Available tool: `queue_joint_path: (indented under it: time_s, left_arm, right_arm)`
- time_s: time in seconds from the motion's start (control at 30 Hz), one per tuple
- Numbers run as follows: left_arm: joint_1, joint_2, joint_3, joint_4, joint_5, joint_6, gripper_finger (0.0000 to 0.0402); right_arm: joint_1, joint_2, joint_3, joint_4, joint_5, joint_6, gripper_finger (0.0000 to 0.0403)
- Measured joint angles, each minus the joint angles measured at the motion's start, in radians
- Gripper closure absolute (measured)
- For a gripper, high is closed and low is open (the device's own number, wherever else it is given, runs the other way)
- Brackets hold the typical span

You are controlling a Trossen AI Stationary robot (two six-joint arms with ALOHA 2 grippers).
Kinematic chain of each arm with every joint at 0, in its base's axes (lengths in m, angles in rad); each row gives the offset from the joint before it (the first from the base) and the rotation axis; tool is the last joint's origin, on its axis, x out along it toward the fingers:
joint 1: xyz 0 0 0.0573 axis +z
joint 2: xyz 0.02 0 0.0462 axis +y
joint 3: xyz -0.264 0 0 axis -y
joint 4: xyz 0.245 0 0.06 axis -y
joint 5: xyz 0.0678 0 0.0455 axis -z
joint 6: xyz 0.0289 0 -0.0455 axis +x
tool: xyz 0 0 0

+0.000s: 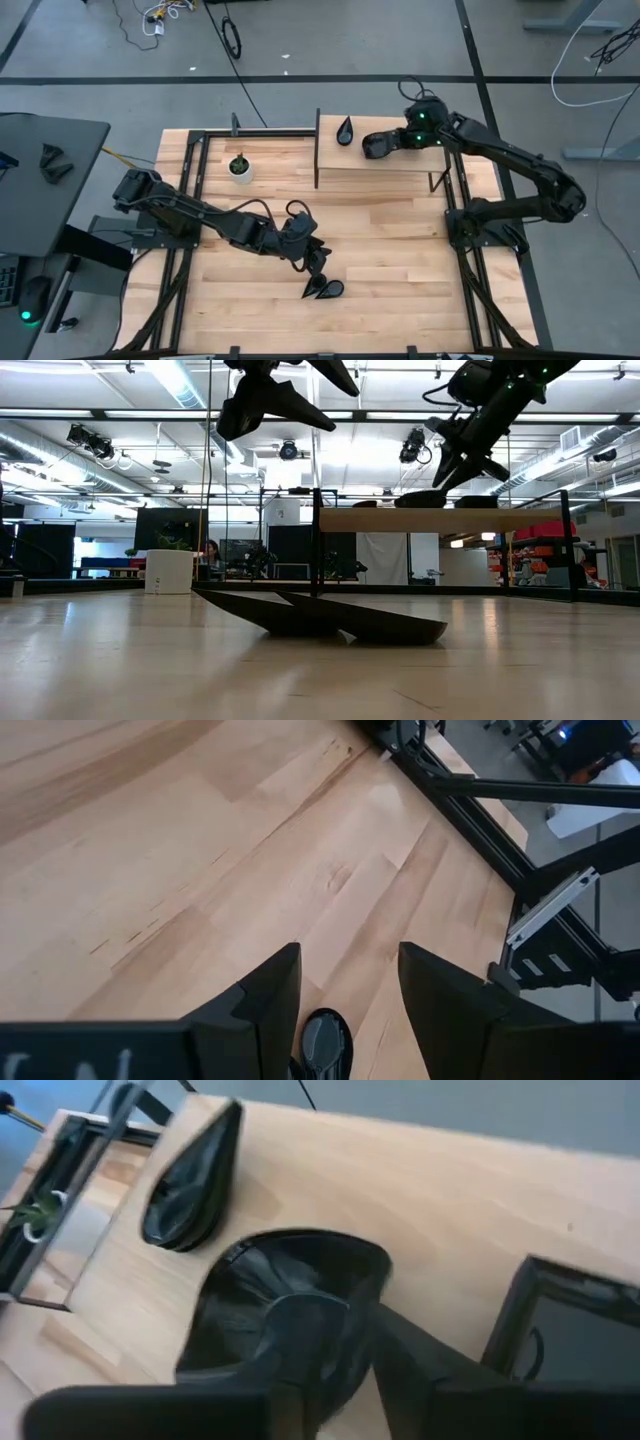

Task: Pick & Place Mini shaped plates
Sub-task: Stack the drop-shaped plate on top of the drop-shaped plate on the shelf

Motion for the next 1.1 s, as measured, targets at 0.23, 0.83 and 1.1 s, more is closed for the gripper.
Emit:
queue_joint_path:
  time_s: [0.23, 0.83, 1.1]
  left_arm:
    - [0.000, 0.000, 0.000, 0.000, 0.004, 0.000, 0.0228]
    - [-0.052, 0.001, 0.000, -0.085, 0.079, -0.006, 0.0228]
    - [-0.186, 0.001, 0.000, -0.237, 0.069, -0.169, 0.0228]
  right_arm:
    - [0.021, -0.085, 0.000, 0.041, -0.003, -0.029, 0.0261]
    - [0.989, -0.159, -0.001, 0.051, 0.363, 0.171, 0.0299]
    - [1.313, 0.063, -0.001, 0.066, 0.432, 0.272, 0.0323]
